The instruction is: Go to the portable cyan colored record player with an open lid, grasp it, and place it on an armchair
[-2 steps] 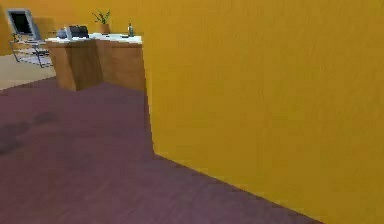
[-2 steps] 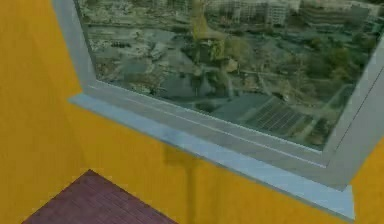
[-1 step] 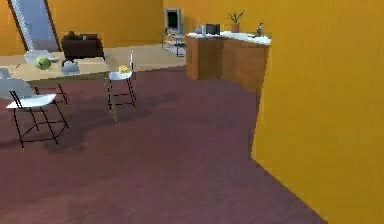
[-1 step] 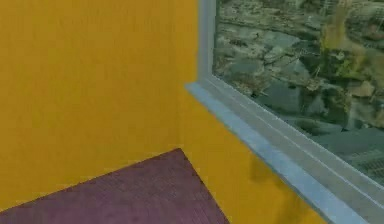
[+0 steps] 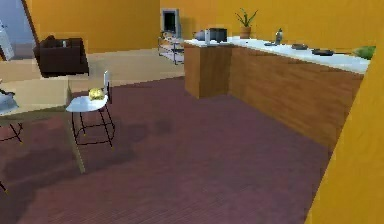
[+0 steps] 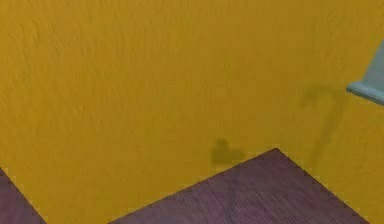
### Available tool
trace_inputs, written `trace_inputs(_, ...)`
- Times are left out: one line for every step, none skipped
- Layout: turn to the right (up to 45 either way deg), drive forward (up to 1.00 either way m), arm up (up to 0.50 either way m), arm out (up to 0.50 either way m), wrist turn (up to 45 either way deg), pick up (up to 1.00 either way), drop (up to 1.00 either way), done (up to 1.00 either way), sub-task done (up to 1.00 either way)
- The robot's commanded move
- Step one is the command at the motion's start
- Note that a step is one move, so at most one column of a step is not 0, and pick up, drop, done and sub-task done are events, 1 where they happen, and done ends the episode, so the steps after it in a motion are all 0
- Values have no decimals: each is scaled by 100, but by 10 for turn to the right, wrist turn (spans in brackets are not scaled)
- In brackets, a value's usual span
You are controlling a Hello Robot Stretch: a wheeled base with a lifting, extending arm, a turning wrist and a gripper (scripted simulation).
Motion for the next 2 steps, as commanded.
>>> trace_inputs(-30, 0, 0, 0, 0, 0, 0, 0, 0)
trace_inputs(0, 100, 0, 0, 0, 0, 0, 0, 0)
